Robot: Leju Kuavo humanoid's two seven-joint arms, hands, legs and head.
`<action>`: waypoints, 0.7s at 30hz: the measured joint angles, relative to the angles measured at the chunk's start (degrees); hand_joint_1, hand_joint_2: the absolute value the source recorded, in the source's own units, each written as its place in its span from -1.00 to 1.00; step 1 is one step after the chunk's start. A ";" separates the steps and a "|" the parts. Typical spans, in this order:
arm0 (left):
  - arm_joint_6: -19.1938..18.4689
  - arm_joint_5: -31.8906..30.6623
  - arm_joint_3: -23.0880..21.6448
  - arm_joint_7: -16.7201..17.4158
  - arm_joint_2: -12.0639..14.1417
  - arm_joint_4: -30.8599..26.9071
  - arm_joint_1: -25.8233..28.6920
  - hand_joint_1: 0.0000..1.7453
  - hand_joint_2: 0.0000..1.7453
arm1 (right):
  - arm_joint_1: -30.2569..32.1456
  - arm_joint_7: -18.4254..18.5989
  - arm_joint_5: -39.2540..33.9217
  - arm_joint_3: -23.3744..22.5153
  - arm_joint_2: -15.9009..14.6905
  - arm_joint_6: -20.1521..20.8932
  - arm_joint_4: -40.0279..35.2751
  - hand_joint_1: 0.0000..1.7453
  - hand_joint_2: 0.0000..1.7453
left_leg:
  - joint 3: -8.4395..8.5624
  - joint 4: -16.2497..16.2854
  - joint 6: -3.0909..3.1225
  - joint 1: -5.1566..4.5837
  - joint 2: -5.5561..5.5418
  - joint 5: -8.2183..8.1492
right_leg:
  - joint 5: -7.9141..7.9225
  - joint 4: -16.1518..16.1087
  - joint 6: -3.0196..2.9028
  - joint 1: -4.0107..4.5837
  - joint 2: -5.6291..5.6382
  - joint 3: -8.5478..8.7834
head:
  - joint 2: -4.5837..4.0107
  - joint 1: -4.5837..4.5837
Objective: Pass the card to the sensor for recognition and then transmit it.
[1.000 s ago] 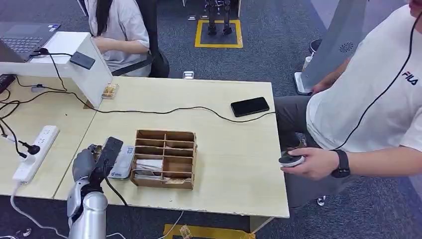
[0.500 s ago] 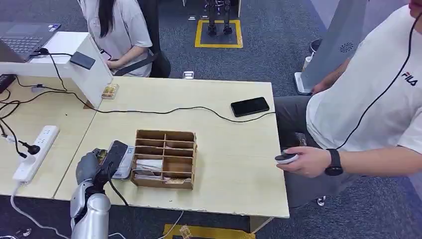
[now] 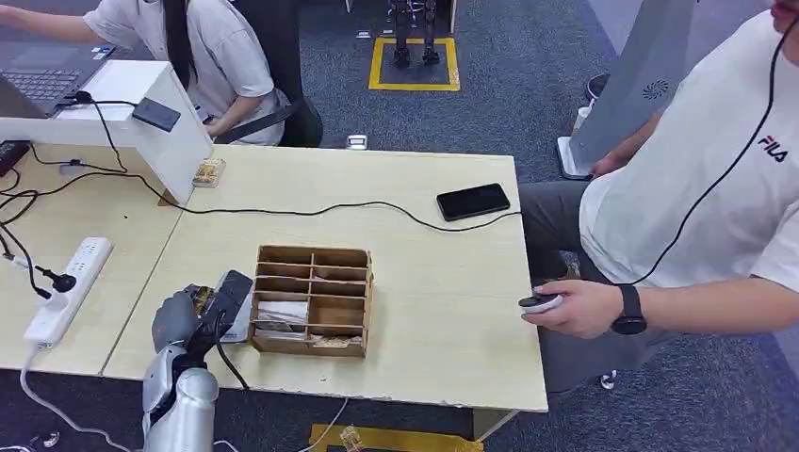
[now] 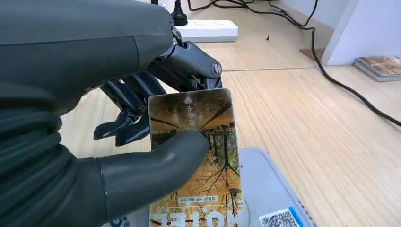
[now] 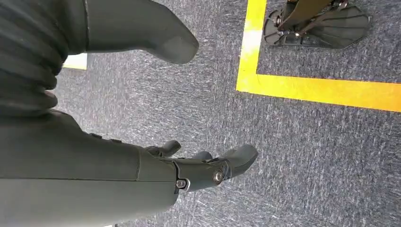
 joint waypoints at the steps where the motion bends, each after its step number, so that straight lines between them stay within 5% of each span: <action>1: 0.00 0.00 0.00 0.00 0.00 0.00 0.00 1.00 1.00 | 0.00 0.00 0.00 0.00 0.00 0.00 0.00 -1.00 1.00 | 0.00 0.00 0.00 0.00 0.00 0.00 | 0.00 0.00 0.00 0.00 0.00 0.00 | 0.00 0.00; 11: 0.90 0.17 0.00 -0.46 -0.04 1.47 0.00 1.00 1.00 | 0.01 -0.02 0.00 0.02 0.17 -0.24 0.00 -1.00 1.00 | 0.00 0.00 0.00 0.00 0.00 0.00 | 0.00 0.00 0.00 0.00 0.00 0.00 | 0.00 0.00; 21: -9.10 25.78 1.01 -7.58 -0.04 -0.54 -0.01 1.00 1.00 | 0.02 -0.37 0.07 0.15 0.15 -0.22 0.00 -1.00 1.00 | -0.01 0.00 0.00 0.01 0.00 0.00 | 0.00 0.00 0.00 0.01 0.00 0.00 | 0.00 -0.02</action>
